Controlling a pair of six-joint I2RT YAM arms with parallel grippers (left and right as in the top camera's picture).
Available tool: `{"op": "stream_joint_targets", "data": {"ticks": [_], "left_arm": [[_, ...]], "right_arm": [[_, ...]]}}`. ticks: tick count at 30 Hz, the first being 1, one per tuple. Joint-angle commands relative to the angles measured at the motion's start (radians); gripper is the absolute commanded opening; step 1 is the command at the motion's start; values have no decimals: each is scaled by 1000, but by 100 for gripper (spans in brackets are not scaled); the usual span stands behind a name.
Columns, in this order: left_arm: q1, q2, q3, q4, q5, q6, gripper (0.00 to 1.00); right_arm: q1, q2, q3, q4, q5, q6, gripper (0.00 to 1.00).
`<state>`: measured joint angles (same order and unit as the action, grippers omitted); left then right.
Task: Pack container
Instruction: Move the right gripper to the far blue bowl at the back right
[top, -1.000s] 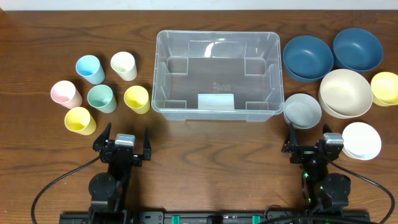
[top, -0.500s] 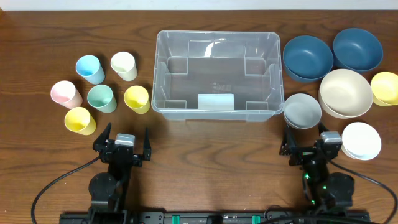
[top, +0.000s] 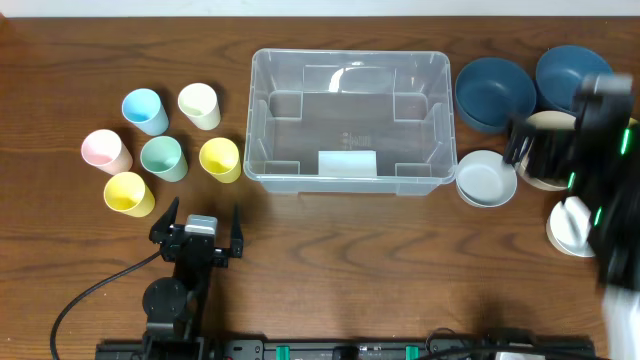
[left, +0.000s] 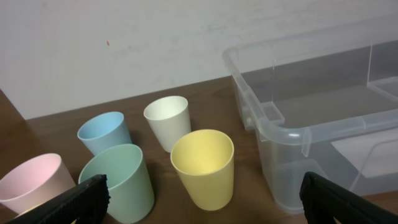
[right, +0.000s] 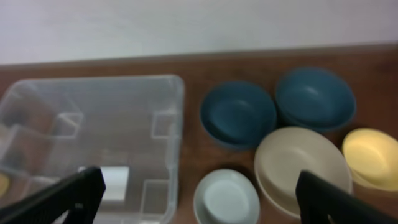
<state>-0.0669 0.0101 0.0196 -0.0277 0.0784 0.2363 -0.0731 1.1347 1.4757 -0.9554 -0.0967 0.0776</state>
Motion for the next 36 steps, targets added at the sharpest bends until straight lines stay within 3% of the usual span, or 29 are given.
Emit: {"op": "stream_joint_targets", "data": {"ticks": [1, 6, 24, 29, 36], "left_arm": [[5, -5, -16, -36, 15, 3, 98], [5, -5, -16, -36, 15, 3, 98], [5, -5, -16, -36, 15, 3, 98], [5, -5, -16, -36, 15, 3, 98], [5, -5, -16, -36, 15, 3, 98]], "right_arm": [[-47, 228, 255, -135, 2, -16, 99], [-66, 457, 455, -243, 2, 24, 99], [-75, 775, 452, -248, -16, 70, 99], [-62, 888, 452, -224, -17, 219, 96], [-34, 995, 452, -204, -17, 436, 84]]}}
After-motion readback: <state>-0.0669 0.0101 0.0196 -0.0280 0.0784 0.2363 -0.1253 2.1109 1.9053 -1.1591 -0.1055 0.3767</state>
